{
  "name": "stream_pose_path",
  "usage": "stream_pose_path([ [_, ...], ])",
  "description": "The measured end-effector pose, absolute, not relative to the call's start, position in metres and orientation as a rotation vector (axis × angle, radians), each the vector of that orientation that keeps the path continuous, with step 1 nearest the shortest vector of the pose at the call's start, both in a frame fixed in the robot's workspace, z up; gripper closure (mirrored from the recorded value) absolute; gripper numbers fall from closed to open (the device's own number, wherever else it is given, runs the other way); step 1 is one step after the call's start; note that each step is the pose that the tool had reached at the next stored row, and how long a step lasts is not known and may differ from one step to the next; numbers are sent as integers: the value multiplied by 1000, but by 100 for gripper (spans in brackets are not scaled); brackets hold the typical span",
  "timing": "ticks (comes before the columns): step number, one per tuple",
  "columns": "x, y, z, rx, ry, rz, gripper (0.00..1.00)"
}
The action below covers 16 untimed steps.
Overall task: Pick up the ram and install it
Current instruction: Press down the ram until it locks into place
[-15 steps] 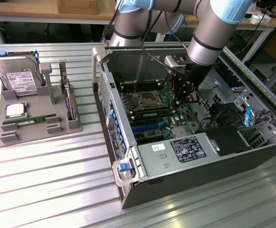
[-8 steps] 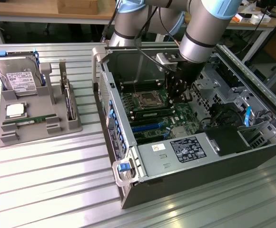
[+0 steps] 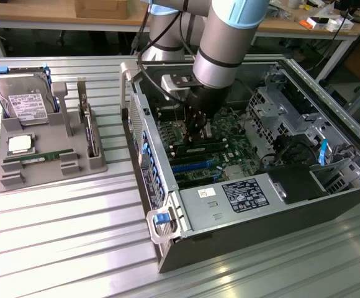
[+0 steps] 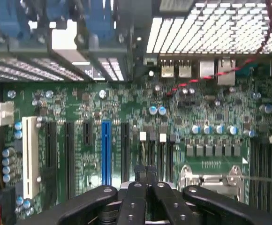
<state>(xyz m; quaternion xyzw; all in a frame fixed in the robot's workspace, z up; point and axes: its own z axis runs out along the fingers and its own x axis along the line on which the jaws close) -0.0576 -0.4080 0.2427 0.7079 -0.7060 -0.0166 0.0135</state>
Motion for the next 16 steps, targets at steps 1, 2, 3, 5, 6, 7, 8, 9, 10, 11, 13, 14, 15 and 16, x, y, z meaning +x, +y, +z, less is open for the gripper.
stream_pose_path([
  [1,-59,-408,240,2207,-2201,-56,90],
  [2,-59,-408,238,2207,-2201,-57,90],
  [3,-59,-408,235,2208,-2201,-58,90],
  [5,-59,-408,232,2212,-2205,-67,90],
  [6,-59,-408,232,2214,-2207,-71,90],
  [7,-59,-408,231,2216,-2209,-77,90],
  [8,-59,-409,229,2218,-2211,-82,90],
  [9,-60,-409,229,2219,-2212,-86,90],
  [10,-59,-409,232,2224,-2216,-92,90],
  [11,-58,-409,238,2226,-2218,-97,90],
  [13,-48,-408,240,2231,-2223,-116,90],
  [14,-39,-409,240,2231,-2223,-124,90],
  [15,-31,-409,240,2231,-2222,-130,90],
  [16,-20,-409,239,2230,-2222,-138,90],
])
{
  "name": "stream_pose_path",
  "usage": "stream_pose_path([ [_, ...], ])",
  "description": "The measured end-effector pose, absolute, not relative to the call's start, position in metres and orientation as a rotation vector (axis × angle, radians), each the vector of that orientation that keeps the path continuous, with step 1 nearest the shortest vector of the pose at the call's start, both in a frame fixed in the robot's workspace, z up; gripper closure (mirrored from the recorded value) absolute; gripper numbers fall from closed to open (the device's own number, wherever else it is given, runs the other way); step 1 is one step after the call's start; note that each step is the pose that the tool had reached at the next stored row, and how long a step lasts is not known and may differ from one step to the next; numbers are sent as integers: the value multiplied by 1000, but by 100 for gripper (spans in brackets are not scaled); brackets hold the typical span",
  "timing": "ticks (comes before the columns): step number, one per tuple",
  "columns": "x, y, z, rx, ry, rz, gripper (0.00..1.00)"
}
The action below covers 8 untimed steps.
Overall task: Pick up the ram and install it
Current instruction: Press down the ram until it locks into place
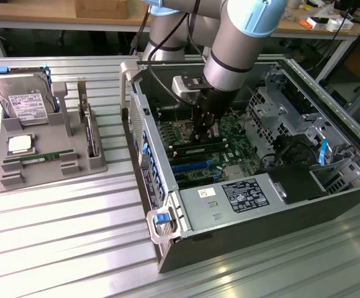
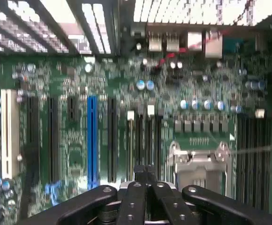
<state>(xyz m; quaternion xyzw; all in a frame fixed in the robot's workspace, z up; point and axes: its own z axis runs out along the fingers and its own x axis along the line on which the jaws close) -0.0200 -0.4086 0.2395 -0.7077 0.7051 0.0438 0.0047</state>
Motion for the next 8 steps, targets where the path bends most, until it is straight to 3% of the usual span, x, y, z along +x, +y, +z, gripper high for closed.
stream_pose_path([
  [8,59,-410,240,-2222,2216,199,90],
])
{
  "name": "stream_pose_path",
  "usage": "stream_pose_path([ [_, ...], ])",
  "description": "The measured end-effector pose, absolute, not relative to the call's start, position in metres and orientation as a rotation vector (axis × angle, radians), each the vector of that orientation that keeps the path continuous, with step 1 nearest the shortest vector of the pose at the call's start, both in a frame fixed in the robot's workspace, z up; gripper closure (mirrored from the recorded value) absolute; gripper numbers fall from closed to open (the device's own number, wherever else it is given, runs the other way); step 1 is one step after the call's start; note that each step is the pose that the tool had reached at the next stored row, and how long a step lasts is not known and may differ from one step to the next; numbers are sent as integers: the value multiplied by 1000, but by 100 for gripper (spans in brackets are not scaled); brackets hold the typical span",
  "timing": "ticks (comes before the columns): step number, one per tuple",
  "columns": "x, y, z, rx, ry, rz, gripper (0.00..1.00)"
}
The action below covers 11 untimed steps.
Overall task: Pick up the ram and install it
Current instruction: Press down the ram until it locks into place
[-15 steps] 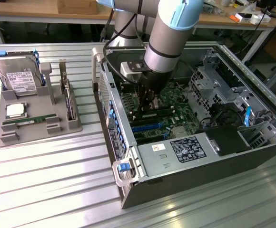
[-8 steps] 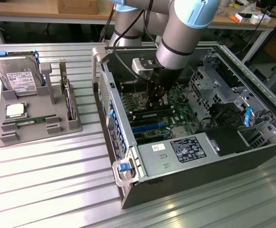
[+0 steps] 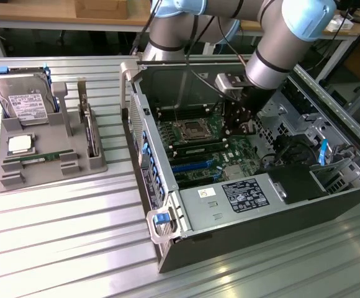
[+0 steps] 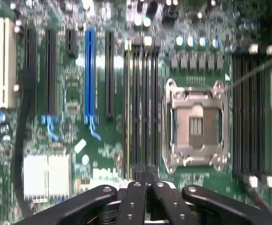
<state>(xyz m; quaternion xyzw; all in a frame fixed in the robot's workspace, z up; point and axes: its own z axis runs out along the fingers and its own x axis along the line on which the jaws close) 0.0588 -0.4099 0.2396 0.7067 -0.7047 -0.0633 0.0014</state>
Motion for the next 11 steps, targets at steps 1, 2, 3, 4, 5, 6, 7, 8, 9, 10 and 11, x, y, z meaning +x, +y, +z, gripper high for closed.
stream_pose_path([
  [1,63,-410,240,2218,-2211,-201,90],
  [2,70,-410,240,2217,-2211,-206,90],
  [3,80,-410,239,2216,-2210,-212,90],
  [4,88,-410,240,2215,-2209,-217,90],
  [5,97,-410,240,2215,-2208,-222,90],
  [6,99,-410,240,2215,-2208,-223,90],
  [7,101,-410,241,2215,-2208,-223,90],
  [8,102,-410,243,2215,-2209,-224,90],
  [9,103,-410,246,2215,-2209,-225,90],
  [10,104,-410,250,2215,-2209,-225,90],
  [11,104,-410,254,2216,-2209,-225,90],
])
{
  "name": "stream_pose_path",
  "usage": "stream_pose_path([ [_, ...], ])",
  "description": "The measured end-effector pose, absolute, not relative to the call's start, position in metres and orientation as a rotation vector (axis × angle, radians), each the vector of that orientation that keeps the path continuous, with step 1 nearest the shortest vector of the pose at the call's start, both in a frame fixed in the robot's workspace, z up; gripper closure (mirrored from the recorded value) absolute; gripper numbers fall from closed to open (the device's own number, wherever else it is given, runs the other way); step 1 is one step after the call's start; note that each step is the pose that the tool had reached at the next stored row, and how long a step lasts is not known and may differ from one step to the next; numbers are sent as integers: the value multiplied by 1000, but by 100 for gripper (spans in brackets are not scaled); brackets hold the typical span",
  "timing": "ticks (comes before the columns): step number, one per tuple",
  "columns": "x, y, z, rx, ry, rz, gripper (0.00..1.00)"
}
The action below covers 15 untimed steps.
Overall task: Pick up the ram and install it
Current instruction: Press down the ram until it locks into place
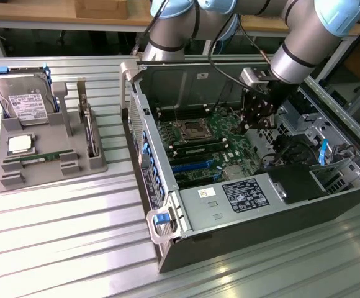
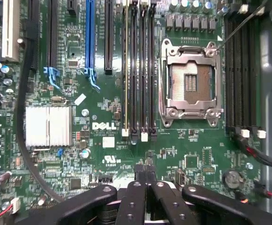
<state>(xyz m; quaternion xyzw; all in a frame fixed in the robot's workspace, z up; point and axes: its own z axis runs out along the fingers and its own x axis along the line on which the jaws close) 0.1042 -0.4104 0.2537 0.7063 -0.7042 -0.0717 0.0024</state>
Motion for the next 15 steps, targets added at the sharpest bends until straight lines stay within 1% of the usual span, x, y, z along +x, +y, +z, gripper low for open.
stream_pose_path([
  [2,105,-410,262,2215,-2209,-225,90],
  [7,106,-410,311,2219,-2212,-234,90],
  [9,106,-410,326,2222,-2214,-240,90],
  [15,106,-410,327,2223,-2215,-243,90],
])
